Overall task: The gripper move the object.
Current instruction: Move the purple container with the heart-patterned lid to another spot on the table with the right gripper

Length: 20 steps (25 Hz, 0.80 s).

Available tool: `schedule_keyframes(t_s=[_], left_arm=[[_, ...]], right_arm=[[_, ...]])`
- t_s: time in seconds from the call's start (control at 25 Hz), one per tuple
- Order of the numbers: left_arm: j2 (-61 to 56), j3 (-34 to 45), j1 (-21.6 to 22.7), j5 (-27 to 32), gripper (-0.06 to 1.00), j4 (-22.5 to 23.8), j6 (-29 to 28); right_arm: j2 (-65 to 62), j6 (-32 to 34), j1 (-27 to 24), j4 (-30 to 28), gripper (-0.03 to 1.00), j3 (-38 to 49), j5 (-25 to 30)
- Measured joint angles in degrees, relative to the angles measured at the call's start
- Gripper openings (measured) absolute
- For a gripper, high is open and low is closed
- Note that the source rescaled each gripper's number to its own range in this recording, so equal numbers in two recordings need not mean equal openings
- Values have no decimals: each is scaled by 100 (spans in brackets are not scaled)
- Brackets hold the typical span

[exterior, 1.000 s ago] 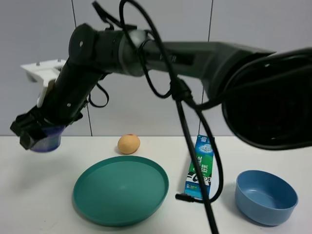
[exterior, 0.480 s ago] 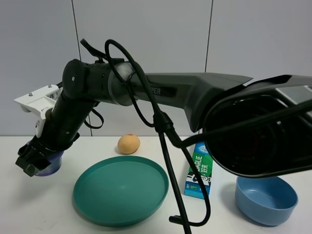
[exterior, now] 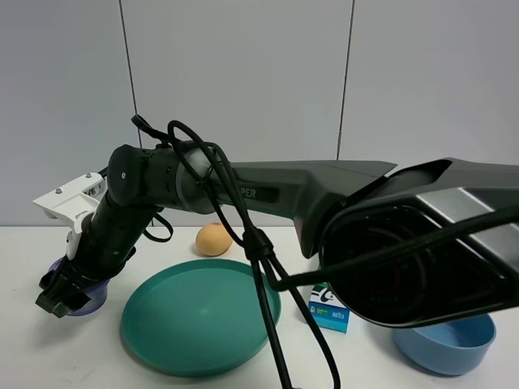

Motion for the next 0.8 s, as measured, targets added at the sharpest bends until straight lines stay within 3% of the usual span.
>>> schedule_keyframes(t_s=[0.8], left_arm=[[0,0,0,0,100,0,0]], right_arm=[[174,-126,0,6,0,0,173]])
